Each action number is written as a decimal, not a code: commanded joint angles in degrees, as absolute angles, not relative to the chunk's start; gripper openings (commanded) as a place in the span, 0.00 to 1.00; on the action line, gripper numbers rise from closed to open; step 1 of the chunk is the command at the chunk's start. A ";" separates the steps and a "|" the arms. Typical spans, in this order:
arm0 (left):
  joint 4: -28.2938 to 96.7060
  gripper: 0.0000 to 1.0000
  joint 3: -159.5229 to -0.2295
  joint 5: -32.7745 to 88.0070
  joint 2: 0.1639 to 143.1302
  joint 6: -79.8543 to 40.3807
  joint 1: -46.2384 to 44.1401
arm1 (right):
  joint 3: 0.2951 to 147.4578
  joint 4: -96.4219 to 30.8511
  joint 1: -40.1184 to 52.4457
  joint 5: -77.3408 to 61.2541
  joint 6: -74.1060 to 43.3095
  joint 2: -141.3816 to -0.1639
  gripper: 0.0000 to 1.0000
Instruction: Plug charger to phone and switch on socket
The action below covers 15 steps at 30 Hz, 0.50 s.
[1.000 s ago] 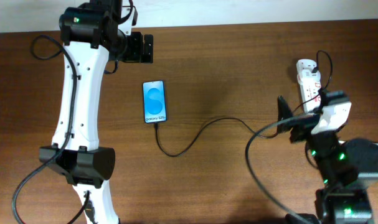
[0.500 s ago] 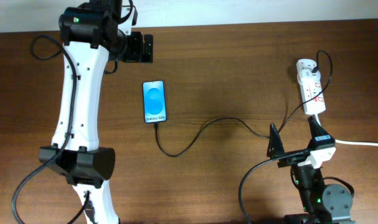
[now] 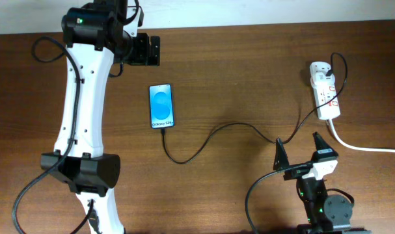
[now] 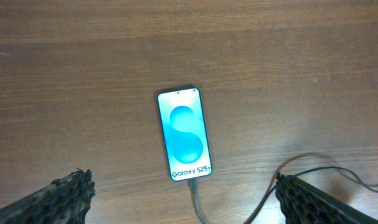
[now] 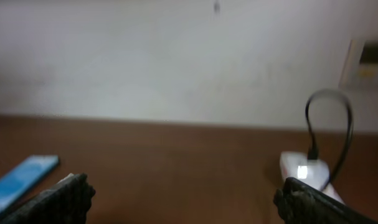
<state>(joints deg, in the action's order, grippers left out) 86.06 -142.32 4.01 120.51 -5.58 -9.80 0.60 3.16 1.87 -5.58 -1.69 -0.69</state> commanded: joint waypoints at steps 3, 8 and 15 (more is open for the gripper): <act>86.00 0.99 -142.34 3.60 119.11 -5.32 -9.76 | 0.32 -4.32 2.24 -3.84 -2.20 -0.19 0.98; 86.00 0.99 -142.32 3.60 119.11 -5.32 -9.76 | 0.32 -4.16 2.24 -3.99 -2.20 -0.21 0.98; 86.00 0.99 -142.32 3.60 119.11 -5.32 -9.76 | 0.32 -4.16 2.24 -4.01 -2.20 -0.21 0.98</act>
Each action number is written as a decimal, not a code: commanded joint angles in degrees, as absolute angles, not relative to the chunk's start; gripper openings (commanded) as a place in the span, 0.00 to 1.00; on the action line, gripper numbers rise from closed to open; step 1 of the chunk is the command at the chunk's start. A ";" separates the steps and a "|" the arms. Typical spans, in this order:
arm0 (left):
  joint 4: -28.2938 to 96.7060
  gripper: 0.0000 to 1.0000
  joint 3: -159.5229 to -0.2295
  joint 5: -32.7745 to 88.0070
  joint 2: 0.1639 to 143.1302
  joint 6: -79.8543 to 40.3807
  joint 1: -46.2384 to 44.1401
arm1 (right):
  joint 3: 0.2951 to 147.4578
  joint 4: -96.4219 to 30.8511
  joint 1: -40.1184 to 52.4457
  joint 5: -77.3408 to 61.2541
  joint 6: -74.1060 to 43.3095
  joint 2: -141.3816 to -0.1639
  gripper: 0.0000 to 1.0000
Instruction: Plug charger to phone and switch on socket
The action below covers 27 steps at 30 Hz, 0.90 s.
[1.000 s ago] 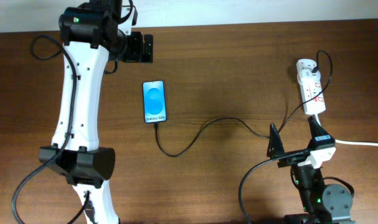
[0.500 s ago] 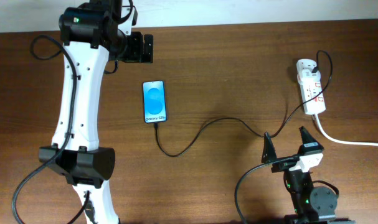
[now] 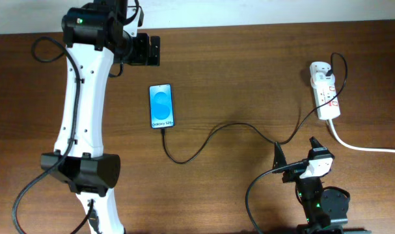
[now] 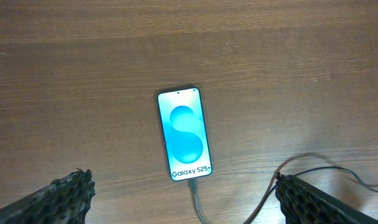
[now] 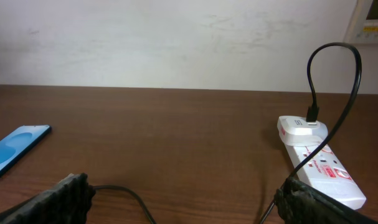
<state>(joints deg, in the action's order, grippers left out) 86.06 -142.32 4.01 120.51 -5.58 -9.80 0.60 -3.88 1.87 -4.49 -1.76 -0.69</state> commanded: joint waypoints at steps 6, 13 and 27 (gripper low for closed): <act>86.32 0.99 -142.32 3.53 119.13 -5.30 -9.74 | 0.32 -4.16 2.24 -3.99 -2.20 -0.21 0.98; 84.12 0.99 -134.85 1.08 111.39 -5.30 -8.69 | 0.32 -4.16 2.24 -3.99 -2.20 -0.21 0.98; 26.17 0.99 -58.17 4.91 58.65 5.87 -3.79 | 0.32 -4.16 2.24 -4.01 -2.20 -0.21 0.98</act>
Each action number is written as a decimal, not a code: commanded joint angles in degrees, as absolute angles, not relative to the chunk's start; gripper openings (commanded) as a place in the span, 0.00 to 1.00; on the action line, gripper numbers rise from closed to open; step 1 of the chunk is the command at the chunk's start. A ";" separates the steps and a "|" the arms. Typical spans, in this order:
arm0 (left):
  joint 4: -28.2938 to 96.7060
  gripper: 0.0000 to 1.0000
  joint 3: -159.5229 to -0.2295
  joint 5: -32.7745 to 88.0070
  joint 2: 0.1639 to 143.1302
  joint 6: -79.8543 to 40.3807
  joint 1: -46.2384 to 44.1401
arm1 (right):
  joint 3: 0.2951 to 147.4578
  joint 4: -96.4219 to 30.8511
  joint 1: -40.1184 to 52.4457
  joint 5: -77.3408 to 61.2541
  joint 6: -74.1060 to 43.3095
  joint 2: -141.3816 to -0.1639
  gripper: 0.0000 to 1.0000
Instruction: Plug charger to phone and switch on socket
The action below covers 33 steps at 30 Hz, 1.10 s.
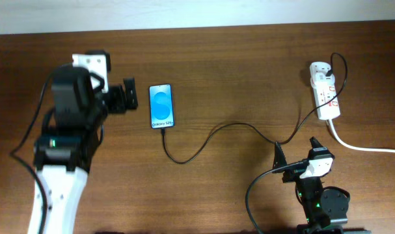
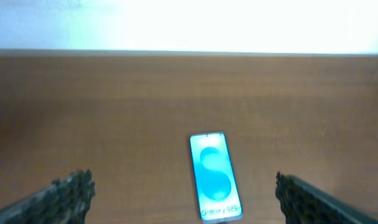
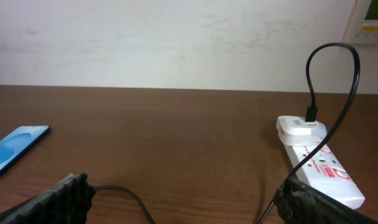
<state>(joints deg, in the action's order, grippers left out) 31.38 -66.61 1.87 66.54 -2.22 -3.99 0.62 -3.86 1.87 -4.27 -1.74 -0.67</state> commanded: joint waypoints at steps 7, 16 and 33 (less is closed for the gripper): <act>5.26 0.99 -31.75 5.78 37.93 11.88 -3.57 | 0.32 -4.16 2.24 -4.01 -2.20 -0.21 0.98; -4.45 0.99 -10.87 5.74 17.82 21.61 -3.57 | 0.32 -4.16 2.24 -3.99 -2.20 -0.21 0.98; 0.38 0.99 -0.47 4.71 0.27 21.56 0.19 | 0.32 -4.16 2.24 -4.01 -2.20 -0.21 0.98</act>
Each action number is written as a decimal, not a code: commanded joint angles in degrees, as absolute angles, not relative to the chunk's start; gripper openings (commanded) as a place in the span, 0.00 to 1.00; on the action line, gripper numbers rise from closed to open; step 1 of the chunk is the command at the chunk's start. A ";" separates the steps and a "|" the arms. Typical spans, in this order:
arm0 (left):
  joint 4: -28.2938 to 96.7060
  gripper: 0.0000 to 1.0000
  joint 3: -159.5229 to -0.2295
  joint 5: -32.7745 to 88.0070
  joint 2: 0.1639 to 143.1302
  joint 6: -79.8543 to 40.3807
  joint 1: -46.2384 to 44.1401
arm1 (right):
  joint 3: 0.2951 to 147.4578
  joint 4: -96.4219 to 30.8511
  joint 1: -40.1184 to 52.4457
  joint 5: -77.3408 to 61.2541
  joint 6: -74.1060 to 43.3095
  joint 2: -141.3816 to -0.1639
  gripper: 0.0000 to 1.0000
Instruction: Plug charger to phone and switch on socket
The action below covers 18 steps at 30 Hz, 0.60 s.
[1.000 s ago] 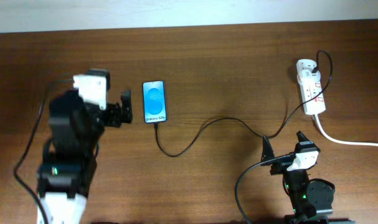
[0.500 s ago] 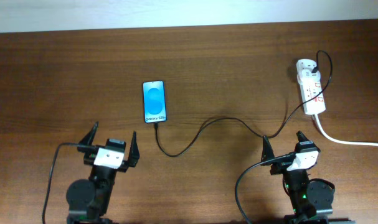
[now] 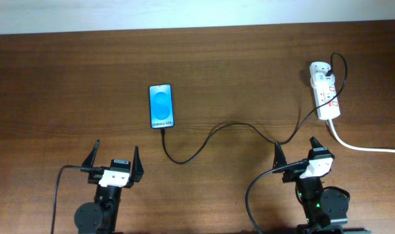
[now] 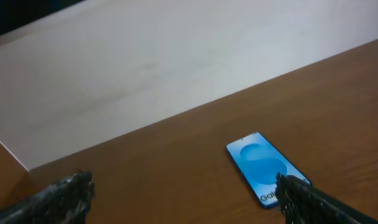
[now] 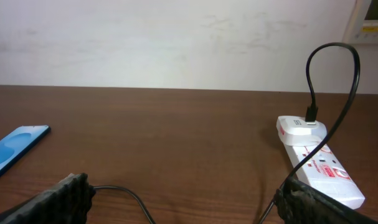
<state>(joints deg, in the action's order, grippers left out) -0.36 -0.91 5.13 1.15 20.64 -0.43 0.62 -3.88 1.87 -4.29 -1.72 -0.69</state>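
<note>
The phone (image 3: pixel 162 106) lies screen-up with a lit blue display, also seen as the phone (image 4: pixel 265 168) and the phone (image 5: pixel 17 149). A black charger cable (image 3: pixel 210 138) is plugged into its bottom end and runs right to the white socket strip (image 3: pixel 324 90), where its plug sits; the strip (image 5: pixel 319 165) shows too. My left gripper (image 3: pixel 113 162) rests folded at the table's near left edge, open and empty. My right gripper (image 3: pixel 296 151) rests at the near right edge, open and empty, with the cable passing in front of it.
A thick white mains lead (image 3: pixel 366 146) runs from the strip off the right edge. A pale wall (image 5: pixel 176 43) stands behind the wooden table (image 3: pixel 249 65).
My left arm has gone from beside the phone's left side to folded at the near left edge of the table. The right arm, phone and cable stayed put.
At first my left arm reached over the far side above the plugged-in phone, while my right gripper settled near the front edge. Then the left arm stood beside the phone. Now both arms rest folded at the near edge, grippers open.
</note>
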 commanded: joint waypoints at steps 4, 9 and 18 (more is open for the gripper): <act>4.36 0.99 -0.47 4.73 0.27 19.29 0.23 | 0.32 -4.16 2.24 -3.99 -2.20 -0.21 0.98; 4.36 0.99 -0.49 4.69 0.30 18.92 0.23 | 0.32 -4.16 2.24 -3.99 -2.20 -0.21 0.98; 4.36 0.99 -0.51 4.71 0.30 18.92 0.23 | 0.32 -4.16 2.24 -3.99 -2.20 -0.21 0.98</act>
